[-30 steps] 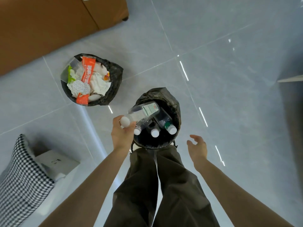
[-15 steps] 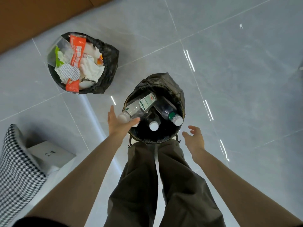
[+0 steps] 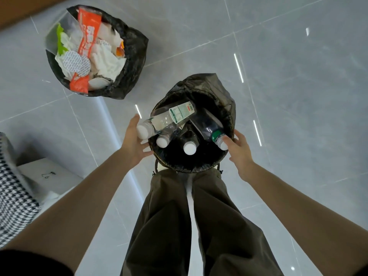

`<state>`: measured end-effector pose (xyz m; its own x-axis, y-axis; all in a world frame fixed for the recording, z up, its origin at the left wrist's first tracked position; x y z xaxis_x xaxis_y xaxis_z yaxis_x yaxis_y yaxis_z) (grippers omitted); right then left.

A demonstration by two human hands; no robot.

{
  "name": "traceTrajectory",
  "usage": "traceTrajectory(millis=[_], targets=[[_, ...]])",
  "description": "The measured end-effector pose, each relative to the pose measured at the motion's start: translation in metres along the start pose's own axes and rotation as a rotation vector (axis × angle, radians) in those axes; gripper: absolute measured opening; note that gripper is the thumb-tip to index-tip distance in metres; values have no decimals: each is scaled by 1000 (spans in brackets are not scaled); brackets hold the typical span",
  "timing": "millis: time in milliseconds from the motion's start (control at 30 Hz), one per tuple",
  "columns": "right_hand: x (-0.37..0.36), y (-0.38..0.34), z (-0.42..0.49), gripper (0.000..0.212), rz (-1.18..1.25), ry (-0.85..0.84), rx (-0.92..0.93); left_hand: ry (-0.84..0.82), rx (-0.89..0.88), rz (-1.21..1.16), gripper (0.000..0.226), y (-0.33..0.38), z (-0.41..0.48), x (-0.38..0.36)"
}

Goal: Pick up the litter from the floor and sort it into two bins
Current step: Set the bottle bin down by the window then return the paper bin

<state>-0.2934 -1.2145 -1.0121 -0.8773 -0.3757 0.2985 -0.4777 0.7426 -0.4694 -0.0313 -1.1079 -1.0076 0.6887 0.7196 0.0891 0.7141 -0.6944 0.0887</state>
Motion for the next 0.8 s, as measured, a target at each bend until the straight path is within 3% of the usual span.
traceTrajectory(millis=[200, 467, 667, 800], targets=[[-12, 7, 19, 46, 105, 25, -32, 0, -6, -70, 50, 0, 23, -2], [5, 7, 6, 25, 73, 12, -134, 8, 26, 51, 46, -3, 0, -9], [19, 1, -20, 48, 204, 43, -193, 34, -5, 143, 49, 8, -30, -21], [33, -7, -33, 52, 275, 23, -180, 8, -7, 172, 45, 12, -47, -22]])
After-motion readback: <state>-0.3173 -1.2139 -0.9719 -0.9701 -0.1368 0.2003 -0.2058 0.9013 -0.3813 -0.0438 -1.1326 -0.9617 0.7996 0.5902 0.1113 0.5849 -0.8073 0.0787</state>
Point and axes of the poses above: each hand's wrist, its own z-axis towards the middle knuckle, its own x-axis out of the back of the hand, y = z × x, the point moved 6 cm from there along z, towards the middle knuckle, and after that the axes turned 8 degrees about x, right-handed, at the moved point
